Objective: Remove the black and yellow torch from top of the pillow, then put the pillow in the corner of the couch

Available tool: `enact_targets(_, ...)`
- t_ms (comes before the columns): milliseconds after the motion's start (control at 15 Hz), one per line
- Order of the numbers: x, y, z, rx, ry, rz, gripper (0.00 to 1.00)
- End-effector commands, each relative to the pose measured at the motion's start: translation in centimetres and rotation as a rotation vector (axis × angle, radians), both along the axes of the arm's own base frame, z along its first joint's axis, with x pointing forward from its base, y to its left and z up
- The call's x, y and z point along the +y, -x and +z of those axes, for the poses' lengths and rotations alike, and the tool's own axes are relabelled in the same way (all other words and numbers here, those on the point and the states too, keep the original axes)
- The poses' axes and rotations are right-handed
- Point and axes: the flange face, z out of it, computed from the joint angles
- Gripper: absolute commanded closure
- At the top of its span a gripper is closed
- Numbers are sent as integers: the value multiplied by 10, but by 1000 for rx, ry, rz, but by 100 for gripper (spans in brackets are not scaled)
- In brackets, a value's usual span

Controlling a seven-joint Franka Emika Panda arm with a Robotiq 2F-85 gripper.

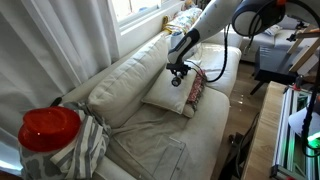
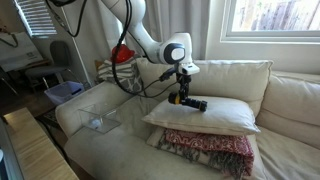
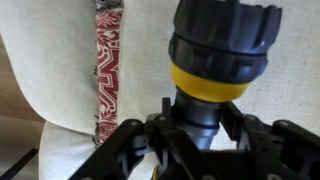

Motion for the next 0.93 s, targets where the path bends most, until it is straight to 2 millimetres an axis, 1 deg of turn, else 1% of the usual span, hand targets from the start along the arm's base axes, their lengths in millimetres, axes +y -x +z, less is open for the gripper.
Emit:
enact_targets(0, -4, 42, 28, 69, -35, 11, 74)
enact_targets(133, 0, 65, 22, 124, -84, 57, 74)
enact_targets(400, 9, 106, -9, 208, -158, 80, 74)
enact_targets(467, 11, 113, -17, 222, -169, 76, 74)
enact_targets(533, 12, 119, -28, 224, -176, 58, 74)
enact_targets(667, 21, 124, -47, 217, -190, 23, 74)
enact_targets(867, 32, 124, -61, 194, -215, -14, 74)
